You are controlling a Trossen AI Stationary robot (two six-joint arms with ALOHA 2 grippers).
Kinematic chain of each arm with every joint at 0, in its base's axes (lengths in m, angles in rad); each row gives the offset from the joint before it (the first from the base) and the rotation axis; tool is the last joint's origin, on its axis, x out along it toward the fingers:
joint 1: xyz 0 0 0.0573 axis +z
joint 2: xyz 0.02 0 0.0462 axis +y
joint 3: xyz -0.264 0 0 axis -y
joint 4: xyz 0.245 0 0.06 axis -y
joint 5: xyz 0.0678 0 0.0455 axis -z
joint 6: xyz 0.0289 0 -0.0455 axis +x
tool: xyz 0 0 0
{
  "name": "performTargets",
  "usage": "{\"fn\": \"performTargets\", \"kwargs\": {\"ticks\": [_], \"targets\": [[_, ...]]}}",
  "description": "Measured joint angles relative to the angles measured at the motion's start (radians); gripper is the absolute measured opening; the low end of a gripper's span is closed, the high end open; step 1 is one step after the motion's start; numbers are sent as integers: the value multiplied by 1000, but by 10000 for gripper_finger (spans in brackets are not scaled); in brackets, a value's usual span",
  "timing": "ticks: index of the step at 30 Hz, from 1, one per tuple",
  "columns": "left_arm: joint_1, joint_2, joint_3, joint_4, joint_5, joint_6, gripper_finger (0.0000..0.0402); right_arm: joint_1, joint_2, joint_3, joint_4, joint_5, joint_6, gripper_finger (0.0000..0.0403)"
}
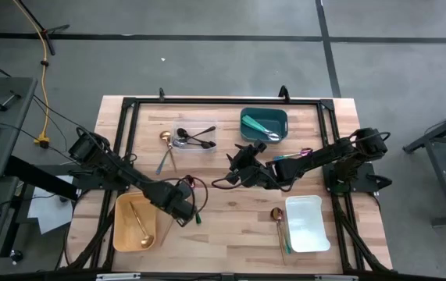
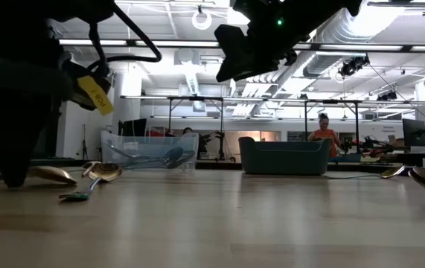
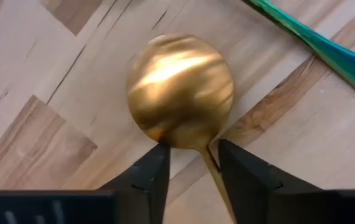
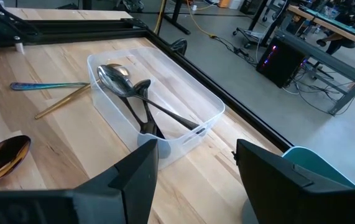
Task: Sort silverware by color (type)
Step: Put the gold spoon into the yellow bin
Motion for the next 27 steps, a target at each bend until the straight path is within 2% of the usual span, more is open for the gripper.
{"fn": "performTargets", "kwargs": {"ticks": [6,8,14,19,27], "targets": [[2,-1,1,8,21,37,26,0,0,0,0,0,0,213],[2,-2,2,19,20,60,10,0,0,0,0,0,0,213],[12,-10,28,25,47,124,10,0,0,0,0,0,-3,213],[12,-61,93,20,45,258,6,-5,0,0,0,0,-1,213],[-34,-234,177,15,-109,590,5,-6,0,0,0,0,-5,213]]}}
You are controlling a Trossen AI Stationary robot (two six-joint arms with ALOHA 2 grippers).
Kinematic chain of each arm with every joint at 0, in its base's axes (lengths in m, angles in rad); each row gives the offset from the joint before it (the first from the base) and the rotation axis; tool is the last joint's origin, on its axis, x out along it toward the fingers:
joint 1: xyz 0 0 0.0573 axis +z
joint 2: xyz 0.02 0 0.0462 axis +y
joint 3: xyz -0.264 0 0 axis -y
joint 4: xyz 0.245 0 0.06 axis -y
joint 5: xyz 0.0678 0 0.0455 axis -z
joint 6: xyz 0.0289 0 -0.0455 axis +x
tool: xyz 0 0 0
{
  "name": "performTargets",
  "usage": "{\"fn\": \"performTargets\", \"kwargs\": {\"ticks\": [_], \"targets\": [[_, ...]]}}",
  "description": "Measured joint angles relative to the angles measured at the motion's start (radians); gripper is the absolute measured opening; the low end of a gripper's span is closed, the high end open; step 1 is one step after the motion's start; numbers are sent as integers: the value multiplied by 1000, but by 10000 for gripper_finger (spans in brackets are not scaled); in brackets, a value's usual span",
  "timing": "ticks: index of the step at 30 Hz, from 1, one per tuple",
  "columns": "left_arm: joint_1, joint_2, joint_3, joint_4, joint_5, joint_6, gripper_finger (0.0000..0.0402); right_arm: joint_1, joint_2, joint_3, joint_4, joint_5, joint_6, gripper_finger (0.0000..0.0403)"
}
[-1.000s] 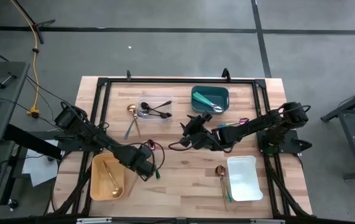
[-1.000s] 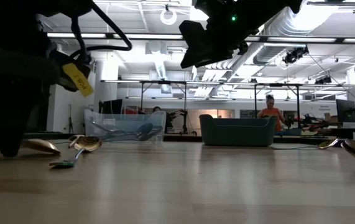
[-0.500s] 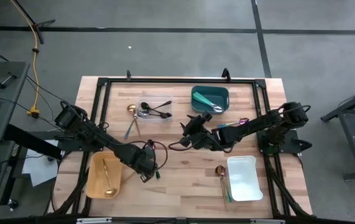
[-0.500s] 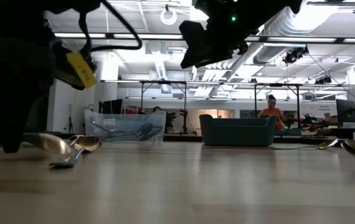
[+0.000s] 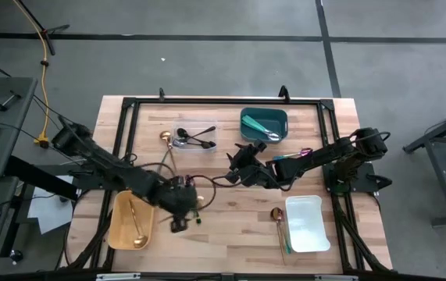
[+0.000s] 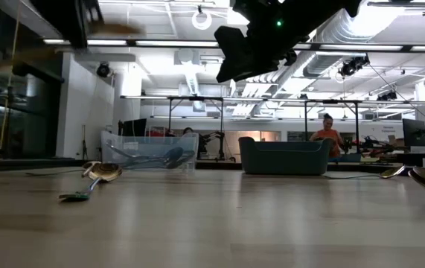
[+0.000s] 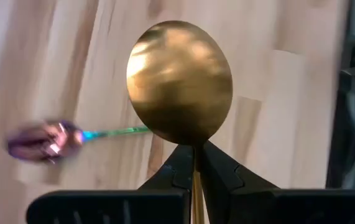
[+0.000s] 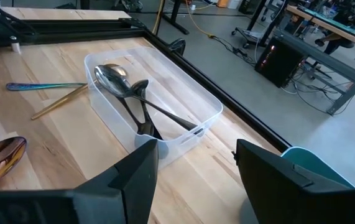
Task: Sort silverware by color (type)
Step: Put the gold spoon into the yellow bin
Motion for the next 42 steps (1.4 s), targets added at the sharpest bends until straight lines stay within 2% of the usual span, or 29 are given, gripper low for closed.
{"fn": "performTargets", "kwargs": {"ticks": [3,7,19,24,26,29,31,34,37,39,42], "targets": [[-48,-80,7,1,-50,104,5,0,0,0,0,0,-13,213],[-121,-164,7,-24,-147,143,5,0,0,0,-1,0,-13,213],[-361,-246,-3,-46,-717,214,4,-1,0,0,0,0,-4,213],[-377,-302,-113,-26,-939,202,4,-1,0,0,0,-1,13,213],[-352,-350,-191,24,-975,193,4,-1,0,0,0,-9,13,213],[-285,-442,-331,198,-952,257,4,-1,0,0,0,-28,4,213],[-224,-514,-429,398,-875,393,4,-1,0,0,0,-41,-17,213],[-97,-610,-578,793,-635,651,4,-1,0,0,11,-43,-47,213],[53,-678,-706,1108,-395,812,4,-1,0,0,37,-51,-71,213],[156,-706,-773,1238,-269,850,4,-1,0,0,51,-90,-90,213],[284,-713,-836,1338,-113,830,4,-1,0,0,89,-173,-133,213]]}}
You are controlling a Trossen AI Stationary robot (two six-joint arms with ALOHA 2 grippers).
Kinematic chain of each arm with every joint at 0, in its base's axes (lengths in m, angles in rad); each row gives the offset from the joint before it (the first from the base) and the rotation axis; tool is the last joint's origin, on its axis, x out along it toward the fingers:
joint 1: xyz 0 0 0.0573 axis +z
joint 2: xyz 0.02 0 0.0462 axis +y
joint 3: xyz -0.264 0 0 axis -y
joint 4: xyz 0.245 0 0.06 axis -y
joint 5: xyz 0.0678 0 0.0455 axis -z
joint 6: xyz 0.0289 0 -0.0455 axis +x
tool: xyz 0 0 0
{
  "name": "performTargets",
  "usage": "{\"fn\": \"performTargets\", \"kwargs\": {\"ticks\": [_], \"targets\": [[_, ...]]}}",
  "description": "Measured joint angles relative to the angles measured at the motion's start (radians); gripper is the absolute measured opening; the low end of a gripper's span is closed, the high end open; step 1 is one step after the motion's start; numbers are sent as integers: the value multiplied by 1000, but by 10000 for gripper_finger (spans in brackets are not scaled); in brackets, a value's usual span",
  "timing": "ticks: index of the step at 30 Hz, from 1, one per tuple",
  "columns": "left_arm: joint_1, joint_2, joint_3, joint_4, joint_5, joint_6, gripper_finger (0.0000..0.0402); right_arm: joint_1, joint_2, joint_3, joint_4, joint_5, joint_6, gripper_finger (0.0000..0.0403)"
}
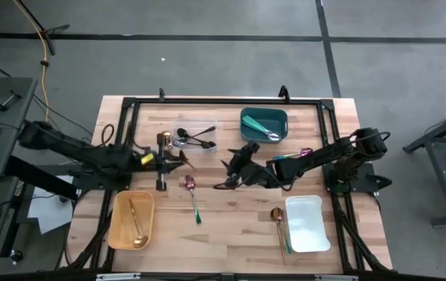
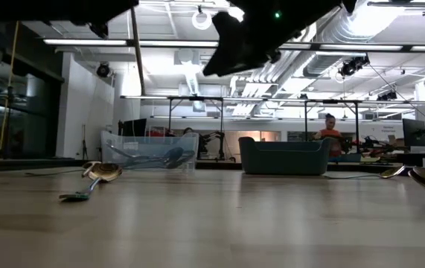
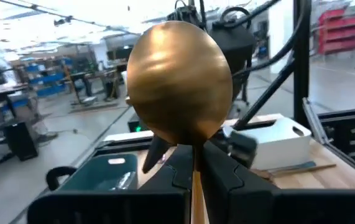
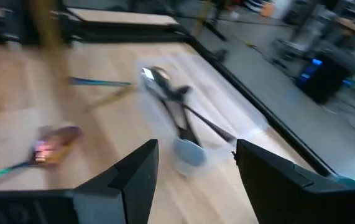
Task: Sort silverware by color (type)
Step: Put the gold spoon into the yellow bin
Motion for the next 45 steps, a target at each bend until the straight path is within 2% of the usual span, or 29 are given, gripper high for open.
{"fn": "performTargets", "kwargs": {"ticks": [2,6,13,27,30,33,37,43,45], "targets": [[59,1,-16,3,82,-27,4,0,2,0,44,-57,-41,213],[114,19,-28,-6,172,-58,4,0,2,-2,158,-176,-115,213],[105,39,-27,-6,228,-61,4,-7,2,-56,380,-278,-217,213],[68,40,-16,-26,238,-68,4,-32,4,-85,384,-280,-175,213],[-9,28,36,-153,251,13,4,-32,4,-85,375,-280,-176,213],[-125,28,134,-361,237,98,4,-32,4,-85,361,-280,-177,213],[-314,53,279,-582,172,163,4,-32,4,-85,360,-280,-176,213],[-597,140,463,-893,22,141,4,-32,4,-85,354,-280,-151,213],[-667,182,506,-1032,11,92,4,-32,4,-85,349,-280,-149,213]]}}
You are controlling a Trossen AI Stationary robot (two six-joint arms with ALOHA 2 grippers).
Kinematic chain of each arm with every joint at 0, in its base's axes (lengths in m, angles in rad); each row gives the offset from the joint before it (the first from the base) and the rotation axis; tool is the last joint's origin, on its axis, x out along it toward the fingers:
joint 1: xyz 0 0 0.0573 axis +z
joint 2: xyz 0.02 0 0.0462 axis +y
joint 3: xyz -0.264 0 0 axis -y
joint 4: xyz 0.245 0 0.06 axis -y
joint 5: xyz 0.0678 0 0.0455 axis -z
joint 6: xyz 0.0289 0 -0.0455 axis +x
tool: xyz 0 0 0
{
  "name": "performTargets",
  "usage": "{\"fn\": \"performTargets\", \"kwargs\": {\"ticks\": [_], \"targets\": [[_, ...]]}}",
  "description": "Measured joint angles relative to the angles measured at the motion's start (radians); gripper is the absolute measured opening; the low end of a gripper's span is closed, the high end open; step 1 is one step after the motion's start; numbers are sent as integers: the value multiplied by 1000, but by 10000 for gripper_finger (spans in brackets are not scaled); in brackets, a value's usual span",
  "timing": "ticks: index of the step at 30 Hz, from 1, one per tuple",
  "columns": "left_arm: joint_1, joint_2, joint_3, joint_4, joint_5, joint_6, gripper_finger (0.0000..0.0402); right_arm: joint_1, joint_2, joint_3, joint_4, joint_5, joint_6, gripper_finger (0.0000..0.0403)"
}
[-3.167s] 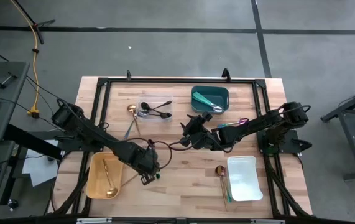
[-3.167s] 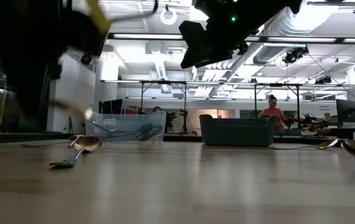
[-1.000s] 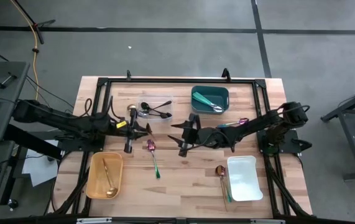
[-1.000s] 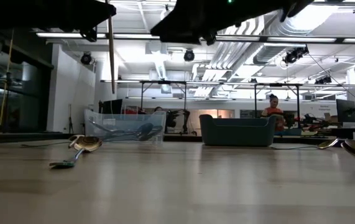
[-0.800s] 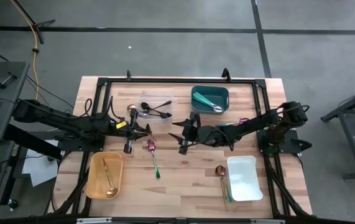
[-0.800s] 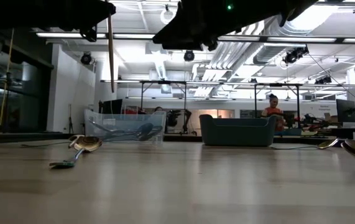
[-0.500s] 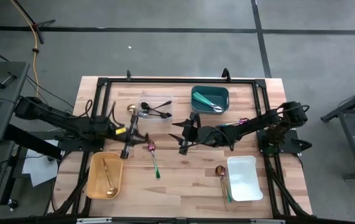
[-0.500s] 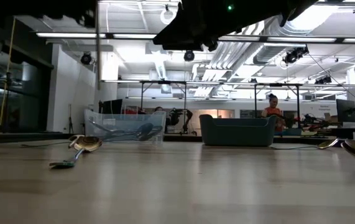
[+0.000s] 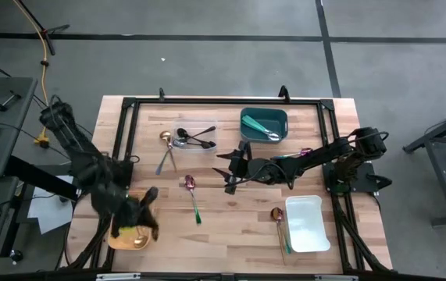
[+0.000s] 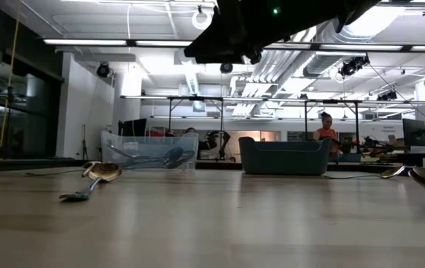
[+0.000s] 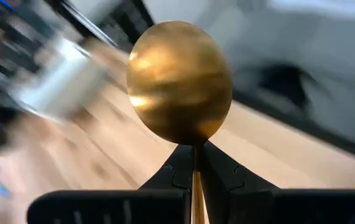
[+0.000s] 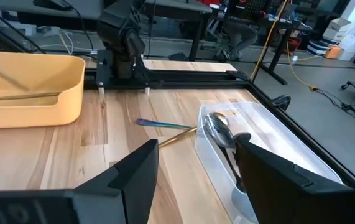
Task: Sort silverware by color (type)
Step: Put the gold spoon into the yellow bin
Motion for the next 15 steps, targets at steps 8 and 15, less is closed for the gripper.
{"fn": "performTargets", "kwargs": {"ticks": [8,15], "targets": [[-188,140,76,-338,144,-303,5,0,0,0,-12,0,25,213],[-220,203,75,-340,165,-326,5,0,0,0,-11,0,26,213]]}}
